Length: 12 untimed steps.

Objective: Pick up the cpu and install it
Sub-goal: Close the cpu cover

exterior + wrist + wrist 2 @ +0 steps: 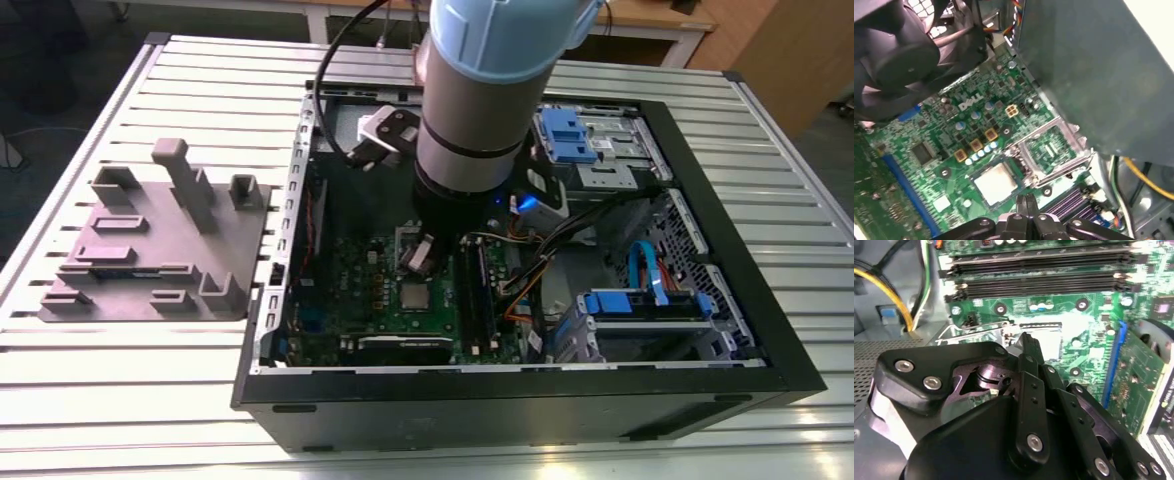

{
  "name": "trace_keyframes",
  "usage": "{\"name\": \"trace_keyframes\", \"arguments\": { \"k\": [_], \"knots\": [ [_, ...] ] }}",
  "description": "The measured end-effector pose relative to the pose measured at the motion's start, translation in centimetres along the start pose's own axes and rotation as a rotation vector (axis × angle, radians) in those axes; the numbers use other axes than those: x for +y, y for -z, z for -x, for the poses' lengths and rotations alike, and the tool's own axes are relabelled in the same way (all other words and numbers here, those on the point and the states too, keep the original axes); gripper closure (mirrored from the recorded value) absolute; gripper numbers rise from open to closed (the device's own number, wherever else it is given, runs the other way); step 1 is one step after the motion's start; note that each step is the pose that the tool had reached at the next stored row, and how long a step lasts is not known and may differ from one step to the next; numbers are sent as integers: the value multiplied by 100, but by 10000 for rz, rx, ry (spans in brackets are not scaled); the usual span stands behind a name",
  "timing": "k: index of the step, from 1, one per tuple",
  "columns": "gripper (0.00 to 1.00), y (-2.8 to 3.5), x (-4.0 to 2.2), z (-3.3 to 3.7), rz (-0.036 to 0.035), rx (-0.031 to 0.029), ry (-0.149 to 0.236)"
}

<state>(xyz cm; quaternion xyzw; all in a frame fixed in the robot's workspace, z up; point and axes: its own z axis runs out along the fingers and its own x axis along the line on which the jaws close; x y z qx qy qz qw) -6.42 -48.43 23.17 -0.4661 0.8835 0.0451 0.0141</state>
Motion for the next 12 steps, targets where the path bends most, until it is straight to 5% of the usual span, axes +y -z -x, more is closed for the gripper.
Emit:
{"name": "trace_keyframes", "arguments": {
  "k": [2,7,12],
  "knots": [
    [90,-2,0,0,77,-93,160],
    [90,-15,-5,2,129,-41,887],
    [90,-21,-62,92,133,-41,920]
  ]
}}
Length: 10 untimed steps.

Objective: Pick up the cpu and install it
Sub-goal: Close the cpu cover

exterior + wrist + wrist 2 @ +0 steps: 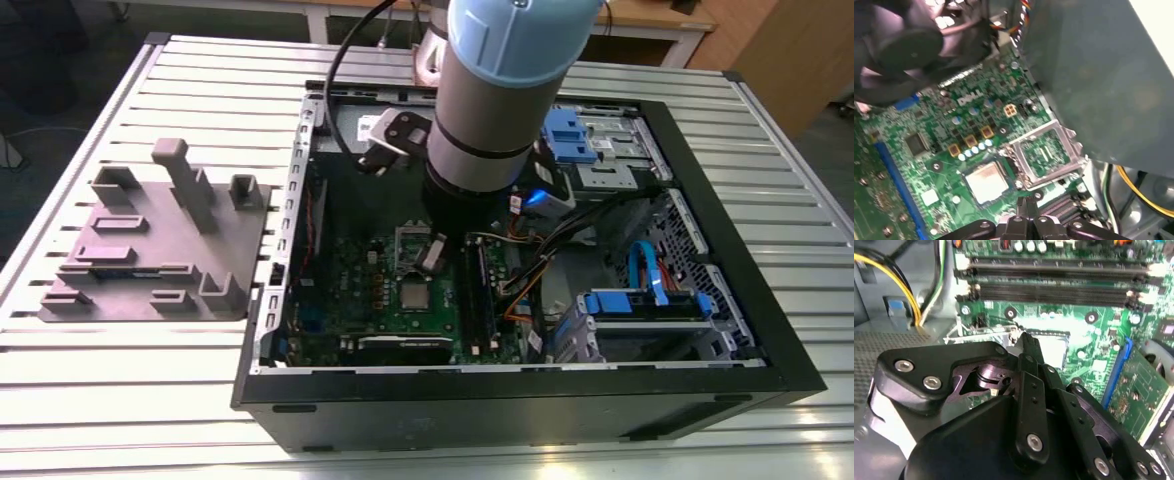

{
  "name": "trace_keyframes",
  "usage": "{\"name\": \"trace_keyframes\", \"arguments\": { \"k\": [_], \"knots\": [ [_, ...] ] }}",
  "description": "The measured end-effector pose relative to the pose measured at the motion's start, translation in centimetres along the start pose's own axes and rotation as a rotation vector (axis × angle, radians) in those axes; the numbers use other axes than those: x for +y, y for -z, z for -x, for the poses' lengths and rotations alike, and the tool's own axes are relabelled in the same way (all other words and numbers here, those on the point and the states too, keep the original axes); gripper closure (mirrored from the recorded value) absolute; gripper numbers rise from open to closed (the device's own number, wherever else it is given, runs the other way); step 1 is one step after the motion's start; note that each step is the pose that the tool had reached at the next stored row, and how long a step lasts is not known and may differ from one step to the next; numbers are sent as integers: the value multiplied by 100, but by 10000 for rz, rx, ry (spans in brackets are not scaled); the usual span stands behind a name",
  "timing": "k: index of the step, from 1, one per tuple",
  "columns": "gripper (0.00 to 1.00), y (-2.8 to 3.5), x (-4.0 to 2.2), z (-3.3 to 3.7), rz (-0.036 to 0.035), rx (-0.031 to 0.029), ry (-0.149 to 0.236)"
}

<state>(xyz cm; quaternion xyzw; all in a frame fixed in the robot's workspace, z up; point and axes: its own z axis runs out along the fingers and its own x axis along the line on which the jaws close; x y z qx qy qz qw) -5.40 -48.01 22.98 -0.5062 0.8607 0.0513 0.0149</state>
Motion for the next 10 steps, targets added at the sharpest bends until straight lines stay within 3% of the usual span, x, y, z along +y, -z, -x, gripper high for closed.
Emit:
{"name": "trace_keyframes", "arguments": {
  "k": [4,5,6,10],
  "knots": [
    [90,-9,-20,98,1,-2,1],
    [90,-10,-21,111,15,-29,4],
    [90,-10,-26,114,90,-158,12],
    [90,-10,-62,136,445,-793,41]
  ]
}}
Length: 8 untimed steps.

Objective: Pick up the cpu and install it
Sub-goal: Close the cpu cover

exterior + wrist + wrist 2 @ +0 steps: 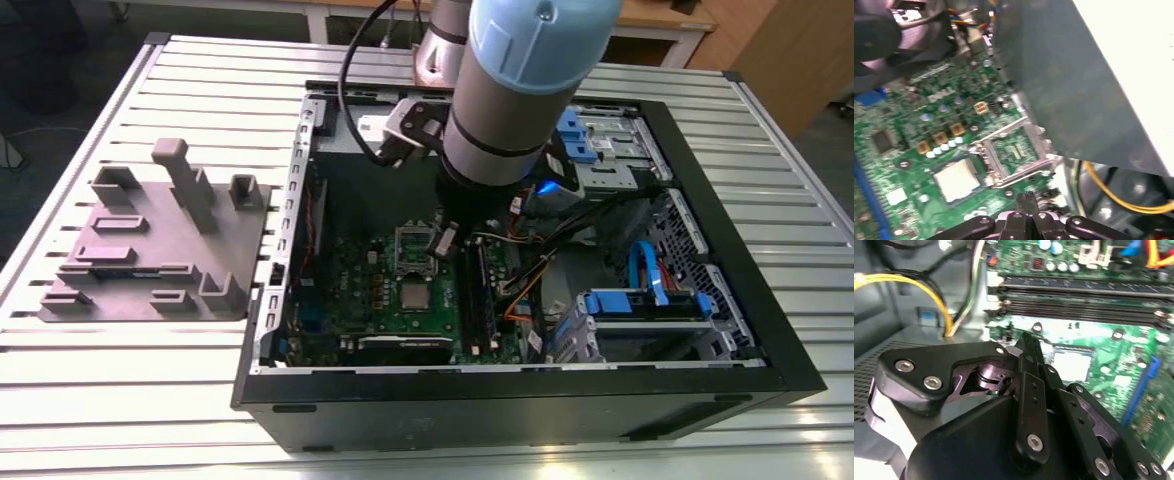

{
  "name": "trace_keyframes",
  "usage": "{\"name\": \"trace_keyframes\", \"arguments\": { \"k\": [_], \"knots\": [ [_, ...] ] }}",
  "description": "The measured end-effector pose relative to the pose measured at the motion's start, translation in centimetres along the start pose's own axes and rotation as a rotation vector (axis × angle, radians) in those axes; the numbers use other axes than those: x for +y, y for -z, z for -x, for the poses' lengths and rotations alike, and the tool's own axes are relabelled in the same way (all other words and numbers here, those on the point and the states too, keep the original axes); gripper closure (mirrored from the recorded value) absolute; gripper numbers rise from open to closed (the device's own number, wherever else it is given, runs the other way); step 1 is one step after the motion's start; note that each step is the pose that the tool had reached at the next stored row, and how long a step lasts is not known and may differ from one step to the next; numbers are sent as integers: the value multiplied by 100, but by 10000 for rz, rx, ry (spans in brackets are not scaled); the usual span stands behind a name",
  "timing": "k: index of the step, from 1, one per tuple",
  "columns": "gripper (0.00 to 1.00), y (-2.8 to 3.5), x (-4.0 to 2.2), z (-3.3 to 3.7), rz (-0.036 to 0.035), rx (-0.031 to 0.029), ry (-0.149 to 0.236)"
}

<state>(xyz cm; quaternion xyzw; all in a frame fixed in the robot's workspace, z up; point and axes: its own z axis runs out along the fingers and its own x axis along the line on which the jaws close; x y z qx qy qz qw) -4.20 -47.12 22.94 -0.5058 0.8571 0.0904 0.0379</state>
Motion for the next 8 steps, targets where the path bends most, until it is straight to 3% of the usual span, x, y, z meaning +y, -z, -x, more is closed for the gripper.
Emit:
{"name": "trace_keyframes", "arguments": {
  "k": [1,3,4,7,8],
  "knots": [
    [90,-5,-17,9,35,-65,1],
    [90,-20,-35,25,40,-71,3],
    [90,-25,-37,24,72,-129,4],
    [90,-27,-40,27,337,-605,27],
    [90,-31,-43,28,409,-733,31]
  ]
}}
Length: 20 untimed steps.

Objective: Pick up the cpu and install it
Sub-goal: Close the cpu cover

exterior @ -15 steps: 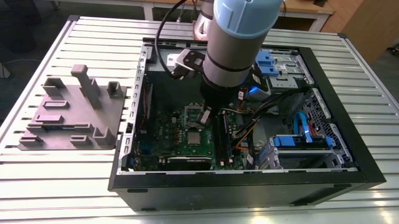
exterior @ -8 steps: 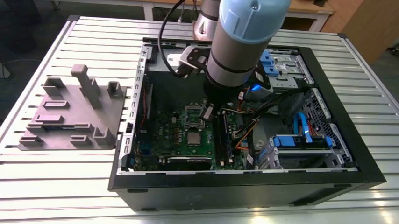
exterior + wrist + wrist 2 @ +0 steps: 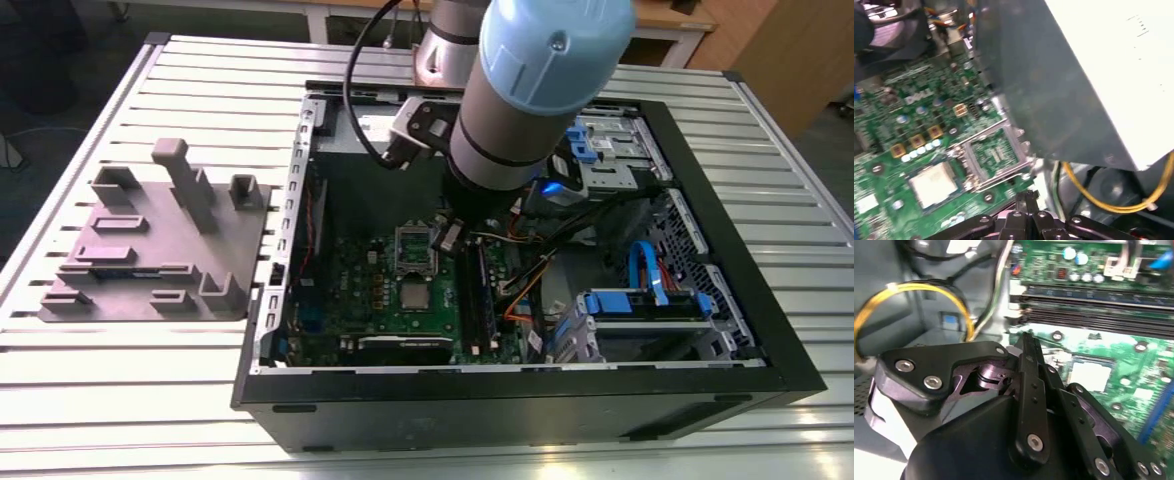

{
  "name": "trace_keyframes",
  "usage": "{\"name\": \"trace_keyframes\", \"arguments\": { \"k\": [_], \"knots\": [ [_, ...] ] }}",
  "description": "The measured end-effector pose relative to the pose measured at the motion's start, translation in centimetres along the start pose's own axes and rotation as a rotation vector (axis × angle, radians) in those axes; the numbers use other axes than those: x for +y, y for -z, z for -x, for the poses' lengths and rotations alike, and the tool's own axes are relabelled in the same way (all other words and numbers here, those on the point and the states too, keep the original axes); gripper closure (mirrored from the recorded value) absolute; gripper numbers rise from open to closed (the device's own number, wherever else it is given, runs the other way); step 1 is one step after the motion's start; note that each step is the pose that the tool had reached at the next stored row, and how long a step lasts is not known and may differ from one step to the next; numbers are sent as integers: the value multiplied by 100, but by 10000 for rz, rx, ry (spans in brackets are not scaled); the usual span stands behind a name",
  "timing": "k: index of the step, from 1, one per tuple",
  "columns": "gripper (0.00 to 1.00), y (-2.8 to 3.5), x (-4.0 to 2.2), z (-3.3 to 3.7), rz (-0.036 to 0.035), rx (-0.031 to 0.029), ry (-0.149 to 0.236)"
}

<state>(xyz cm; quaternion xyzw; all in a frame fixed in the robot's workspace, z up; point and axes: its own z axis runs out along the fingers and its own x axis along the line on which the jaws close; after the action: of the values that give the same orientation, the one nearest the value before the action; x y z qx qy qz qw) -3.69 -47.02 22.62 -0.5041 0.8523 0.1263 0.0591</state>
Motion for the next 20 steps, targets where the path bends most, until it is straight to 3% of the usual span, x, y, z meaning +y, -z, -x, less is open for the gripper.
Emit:
{"name": "trace_keyframes", "arguments": {
  "k": [3,4,6,7,10,20],
  "knots": [
    [90,-37,-3,11,11,-17,-1],
    [90,-47,-3,12,25,-44,2],
    [90,-63,-3,10,96,-162,18],
    [90,-74,-4,9,120,-182,60],
    [90,-99,-6,7,172,-167,239],
    [90,-189,22,63,194,-205,245]
  ]
}}
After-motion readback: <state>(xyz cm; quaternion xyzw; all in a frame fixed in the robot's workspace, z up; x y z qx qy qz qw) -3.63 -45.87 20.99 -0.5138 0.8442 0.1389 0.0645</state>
